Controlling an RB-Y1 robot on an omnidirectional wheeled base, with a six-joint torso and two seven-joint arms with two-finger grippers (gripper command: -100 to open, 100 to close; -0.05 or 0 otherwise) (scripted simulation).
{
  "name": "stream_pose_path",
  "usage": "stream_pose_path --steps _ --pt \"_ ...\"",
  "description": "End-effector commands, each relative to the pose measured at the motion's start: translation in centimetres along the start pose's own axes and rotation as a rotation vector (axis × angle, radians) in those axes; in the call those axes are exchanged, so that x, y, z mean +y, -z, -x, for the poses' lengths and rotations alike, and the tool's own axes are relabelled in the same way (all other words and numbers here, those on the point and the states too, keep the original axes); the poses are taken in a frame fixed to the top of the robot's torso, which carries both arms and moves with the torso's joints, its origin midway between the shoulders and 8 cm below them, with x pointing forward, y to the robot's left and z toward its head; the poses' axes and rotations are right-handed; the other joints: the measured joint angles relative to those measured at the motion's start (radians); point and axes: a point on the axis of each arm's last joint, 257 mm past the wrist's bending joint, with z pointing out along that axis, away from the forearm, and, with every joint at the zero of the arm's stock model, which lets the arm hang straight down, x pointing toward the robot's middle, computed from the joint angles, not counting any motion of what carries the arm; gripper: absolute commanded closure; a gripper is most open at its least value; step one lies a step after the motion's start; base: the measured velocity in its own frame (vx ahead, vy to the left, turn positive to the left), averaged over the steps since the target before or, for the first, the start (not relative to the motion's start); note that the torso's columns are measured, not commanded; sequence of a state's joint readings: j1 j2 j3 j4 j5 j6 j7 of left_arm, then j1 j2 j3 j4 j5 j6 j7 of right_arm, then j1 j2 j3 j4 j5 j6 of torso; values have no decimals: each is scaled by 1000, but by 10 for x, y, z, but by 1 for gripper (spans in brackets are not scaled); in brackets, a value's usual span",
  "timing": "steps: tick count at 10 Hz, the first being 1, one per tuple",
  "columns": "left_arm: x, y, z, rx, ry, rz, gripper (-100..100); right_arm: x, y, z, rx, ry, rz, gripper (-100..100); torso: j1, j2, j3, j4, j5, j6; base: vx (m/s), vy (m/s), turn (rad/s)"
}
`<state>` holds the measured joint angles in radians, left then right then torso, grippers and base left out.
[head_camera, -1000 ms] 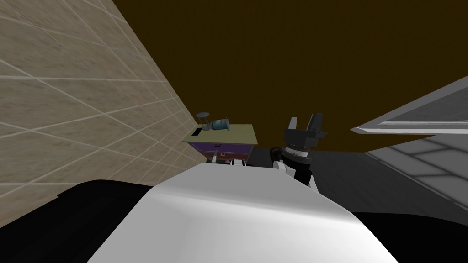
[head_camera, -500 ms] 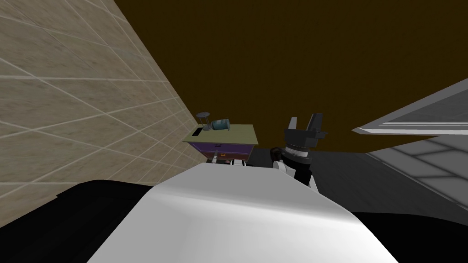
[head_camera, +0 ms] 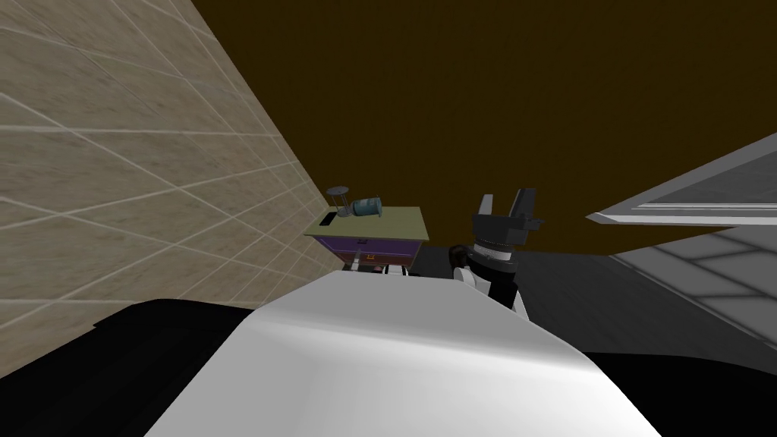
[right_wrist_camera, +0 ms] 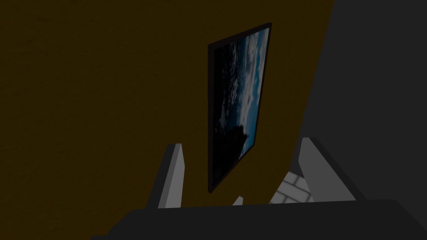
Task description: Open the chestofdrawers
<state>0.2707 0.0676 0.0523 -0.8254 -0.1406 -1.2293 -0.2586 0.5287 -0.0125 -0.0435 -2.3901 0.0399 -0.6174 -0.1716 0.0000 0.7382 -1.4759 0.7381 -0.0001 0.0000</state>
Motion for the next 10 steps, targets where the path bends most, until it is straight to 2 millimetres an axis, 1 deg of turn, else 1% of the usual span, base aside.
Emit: stream_pose_path --steps 1,3,5,6,8,9,10 --pt "6 -13 16 19 -29 0 -100 0 0 0 0 0 0 0 0 0 0 0 0 0 -1 -22 -1" --pt "7 -26 18 19 -20 2 -100 0 0 0 0 0 0 0 -1 0 0 0 0 0 2 -33 2" --pt "8 -39 15 15 1 11 -100 0 0 0 0 0 0 0 0 0 0 0 0 0 0 -34 1" --pt "6 -45 10 8 23 16 -100 0 0 0 0 0 0 0 0 0 0 0 0 0 -2 -28 0" --pt "3 -52 -4 -6 66 25 -100 0 0 0 0 0 0 0 0 0 0 0 0 0 1 -20 1" --pt "4 -49 0 -2 53 21 -100 0 0 0 0 0 0 0 0 0 0 0 0 0 0 -9 -1" --pt "3 -62 3 -1 55 22 -100 0 0 0 0 0 0 0 1 0 0 0 0 0 2 -13 4"
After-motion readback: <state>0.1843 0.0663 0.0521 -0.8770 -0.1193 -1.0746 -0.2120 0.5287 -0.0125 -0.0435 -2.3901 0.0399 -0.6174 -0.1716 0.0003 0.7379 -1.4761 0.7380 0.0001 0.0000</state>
